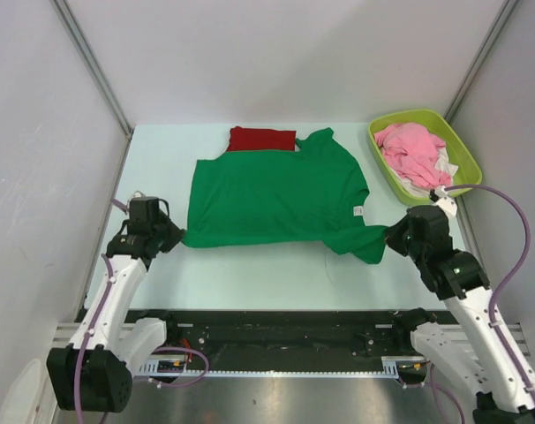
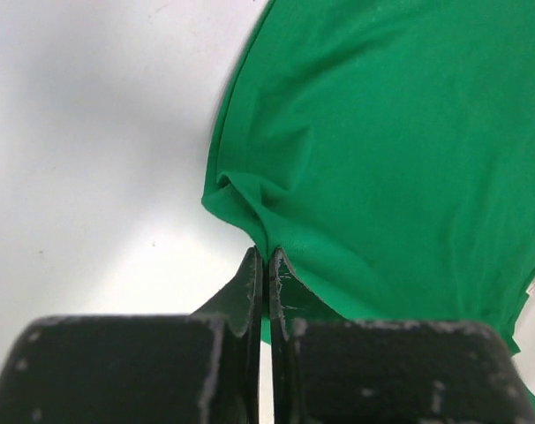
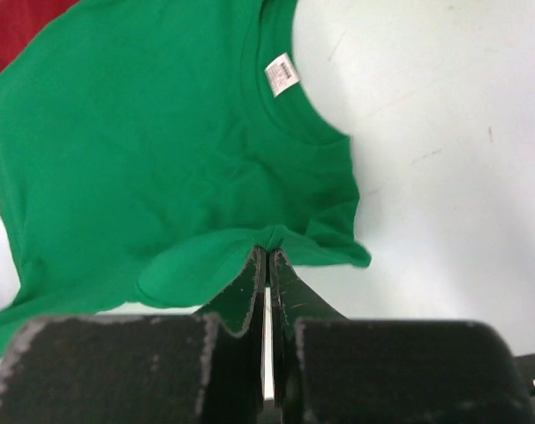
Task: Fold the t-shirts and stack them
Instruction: Fold the tshirt
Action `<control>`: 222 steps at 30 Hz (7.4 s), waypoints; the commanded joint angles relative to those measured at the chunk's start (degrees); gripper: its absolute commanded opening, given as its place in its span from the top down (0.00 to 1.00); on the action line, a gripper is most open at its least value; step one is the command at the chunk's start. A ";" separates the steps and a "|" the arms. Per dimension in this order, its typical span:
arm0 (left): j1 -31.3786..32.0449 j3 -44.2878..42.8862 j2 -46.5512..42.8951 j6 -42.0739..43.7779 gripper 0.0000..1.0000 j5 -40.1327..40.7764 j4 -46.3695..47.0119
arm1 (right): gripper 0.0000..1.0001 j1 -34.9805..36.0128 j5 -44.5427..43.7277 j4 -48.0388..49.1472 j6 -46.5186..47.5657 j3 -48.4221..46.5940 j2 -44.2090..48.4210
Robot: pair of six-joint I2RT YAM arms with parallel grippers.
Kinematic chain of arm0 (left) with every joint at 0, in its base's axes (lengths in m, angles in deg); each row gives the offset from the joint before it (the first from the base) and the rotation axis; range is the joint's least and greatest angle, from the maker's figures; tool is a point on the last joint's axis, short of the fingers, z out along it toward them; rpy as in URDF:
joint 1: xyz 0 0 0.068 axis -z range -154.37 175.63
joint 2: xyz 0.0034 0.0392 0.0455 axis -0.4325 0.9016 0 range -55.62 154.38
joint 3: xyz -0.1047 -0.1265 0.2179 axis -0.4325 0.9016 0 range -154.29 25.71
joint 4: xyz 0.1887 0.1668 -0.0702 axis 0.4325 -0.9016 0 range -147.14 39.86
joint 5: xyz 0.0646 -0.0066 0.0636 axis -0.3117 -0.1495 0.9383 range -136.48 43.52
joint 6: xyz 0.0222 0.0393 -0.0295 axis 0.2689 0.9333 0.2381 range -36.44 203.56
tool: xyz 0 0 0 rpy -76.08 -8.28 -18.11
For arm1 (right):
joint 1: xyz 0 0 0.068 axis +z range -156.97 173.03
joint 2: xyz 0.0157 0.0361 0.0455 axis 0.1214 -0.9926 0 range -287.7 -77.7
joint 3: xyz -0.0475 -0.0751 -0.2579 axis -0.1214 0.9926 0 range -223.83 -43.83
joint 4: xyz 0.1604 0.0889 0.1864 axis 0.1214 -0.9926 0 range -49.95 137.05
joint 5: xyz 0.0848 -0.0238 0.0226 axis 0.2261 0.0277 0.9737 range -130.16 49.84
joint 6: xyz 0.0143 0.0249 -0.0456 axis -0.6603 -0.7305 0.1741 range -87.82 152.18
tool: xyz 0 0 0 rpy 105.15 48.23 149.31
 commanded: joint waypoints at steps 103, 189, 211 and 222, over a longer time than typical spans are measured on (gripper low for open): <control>0.62 -23.52 44.74 4.17 0.82 1.63 8.94 | 1.00 -18.82 43.01 33.26 17.43 -24.95 -54.64; 7.65 14.99 17.39 -47.69 0.41 19.83 24.66 | 0.00 -3.26 31.76 38.27 14.35 14.69 -12.90; -0.26 11.81 28.04 -36.71 1.00 11.12 35.30 | 0.00 -8.09 32.81 37.31 12.60 16.79 -13.51; -1.41 11.46 24.70 -32.58 1.00 8.93 34.51 | 0.07 -16.52 30.00 38.97 -4.43 23.82 -17.73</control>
